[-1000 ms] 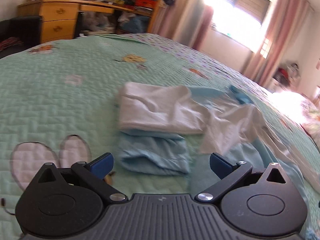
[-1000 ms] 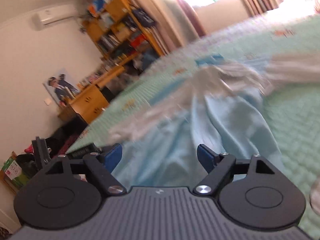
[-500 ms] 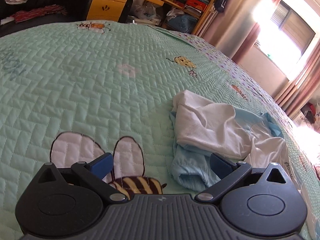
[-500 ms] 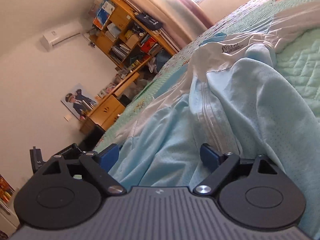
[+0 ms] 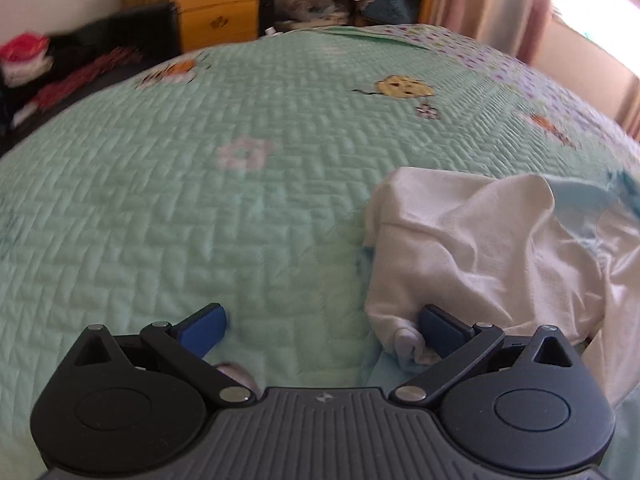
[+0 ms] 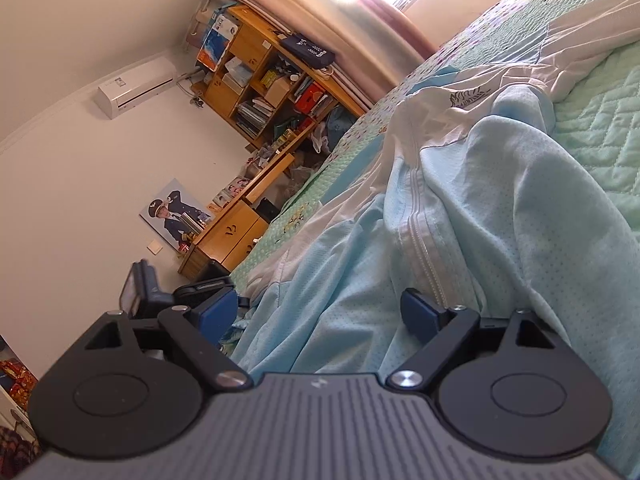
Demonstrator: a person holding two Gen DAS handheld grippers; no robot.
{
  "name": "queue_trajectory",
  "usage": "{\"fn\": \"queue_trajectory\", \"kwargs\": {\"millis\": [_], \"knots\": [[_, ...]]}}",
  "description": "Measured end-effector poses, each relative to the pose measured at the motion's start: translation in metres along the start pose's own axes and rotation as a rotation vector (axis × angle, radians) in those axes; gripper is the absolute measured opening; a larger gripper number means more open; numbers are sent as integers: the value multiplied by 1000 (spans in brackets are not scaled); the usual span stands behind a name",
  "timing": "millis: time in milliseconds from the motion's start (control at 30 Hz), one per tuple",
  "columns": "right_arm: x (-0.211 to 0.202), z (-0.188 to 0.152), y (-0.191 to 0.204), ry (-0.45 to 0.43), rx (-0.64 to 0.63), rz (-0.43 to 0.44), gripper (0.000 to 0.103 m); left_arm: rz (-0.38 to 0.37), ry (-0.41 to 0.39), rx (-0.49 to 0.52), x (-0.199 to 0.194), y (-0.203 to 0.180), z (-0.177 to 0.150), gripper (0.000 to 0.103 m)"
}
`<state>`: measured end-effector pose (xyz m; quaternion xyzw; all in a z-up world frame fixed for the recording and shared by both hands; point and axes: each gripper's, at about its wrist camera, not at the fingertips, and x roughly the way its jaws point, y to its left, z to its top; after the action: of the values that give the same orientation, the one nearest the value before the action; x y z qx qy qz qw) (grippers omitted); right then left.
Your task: Fold clothes
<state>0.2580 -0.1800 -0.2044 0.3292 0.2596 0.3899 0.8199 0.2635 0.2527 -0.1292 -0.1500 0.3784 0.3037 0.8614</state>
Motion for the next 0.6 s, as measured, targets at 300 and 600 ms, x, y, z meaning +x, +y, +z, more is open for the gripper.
{"fn": "queue_trajectory", "kwargs": {"millis": [300,600], "knots": [[3,0,0,-2,0,2,89,36,-128,205,-17,-39,15,12],[5,-1,1,-5,4,6,89,168,-504,472,-98,-93,58,22]]}}
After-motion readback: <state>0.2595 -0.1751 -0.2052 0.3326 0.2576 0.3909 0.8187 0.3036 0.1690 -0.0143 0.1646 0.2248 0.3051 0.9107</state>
